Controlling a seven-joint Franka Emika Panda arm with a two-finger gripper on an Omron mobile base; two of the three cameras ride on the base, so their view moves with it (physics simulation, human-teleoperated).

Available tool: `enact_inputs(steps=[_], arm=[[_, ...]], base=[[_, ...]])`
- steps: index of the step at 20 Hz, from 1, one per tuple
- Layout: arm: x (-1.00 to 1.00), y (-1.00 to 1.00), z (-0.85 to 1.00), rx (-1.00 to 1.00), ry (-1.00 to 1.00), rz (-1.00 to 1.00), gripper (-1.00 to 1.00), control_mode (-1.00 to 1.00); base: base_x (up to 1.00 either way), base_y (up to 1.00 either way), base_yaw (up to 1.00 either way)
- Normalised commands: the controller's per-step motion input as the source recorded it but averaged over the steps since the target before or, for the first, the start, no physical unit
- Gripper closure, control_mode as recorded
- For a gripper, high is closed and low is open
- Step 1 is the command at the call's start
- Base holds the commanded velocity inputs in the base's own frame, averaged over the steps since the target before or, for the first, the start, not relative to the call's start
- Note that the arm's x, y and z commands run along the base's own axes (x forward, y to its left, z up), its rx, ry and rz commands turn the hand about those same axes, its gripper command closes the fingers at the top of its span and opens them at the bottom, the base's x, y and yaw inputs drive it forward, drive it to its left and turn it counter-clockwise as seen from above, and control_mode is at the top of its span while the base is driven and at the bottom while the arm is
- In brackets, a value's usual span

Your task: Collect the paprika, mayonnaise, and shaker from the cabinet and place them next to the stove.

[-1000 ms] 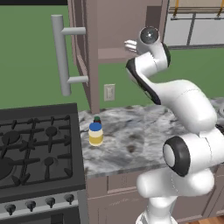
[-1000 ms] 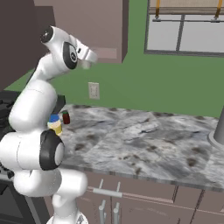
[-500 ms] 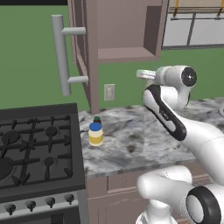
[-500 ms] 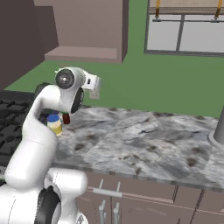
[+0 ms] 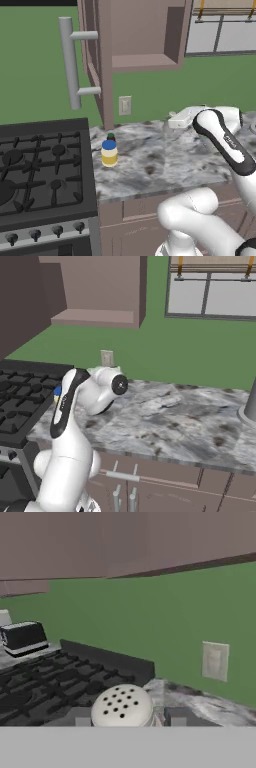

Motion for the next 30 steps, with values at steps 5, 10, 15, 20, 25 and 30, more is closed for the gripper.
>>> enact_inputs(steps=[5, 10, 15, 20, 25, 30], arm=[[-0.07, 0.3, -0.72, -0.05, 0.0, 0.59, 1.0, -1.0], [-0.12, 0.38, -0.64, -0.04, 0.0, 0.59, 1.0, -1.0], [-0.31, 0.34, -0.6, -0.11, 0.0, 0.45, 1.0, -1.0], [-0.1, 0.61, -0.42, -0.09, 0.0, 0.19, 1.0, -1.0], [-0.01, 0.69, -0.26, -0.02, 0.0, 0.04, 1.0, -1.0], [-0.1, 0.41, -0.3, 0.0, 0.0, -0.01, 1.0, -1.0]], base=[[0.0, 0.0, 0.0], [0.0, 0.0, 0.0], [0.0, 0.0, 0.0], [0.0, 0.0, 0.0], [0.0, 0.0, 0.0], [0.0, 0.0, 0.0]])
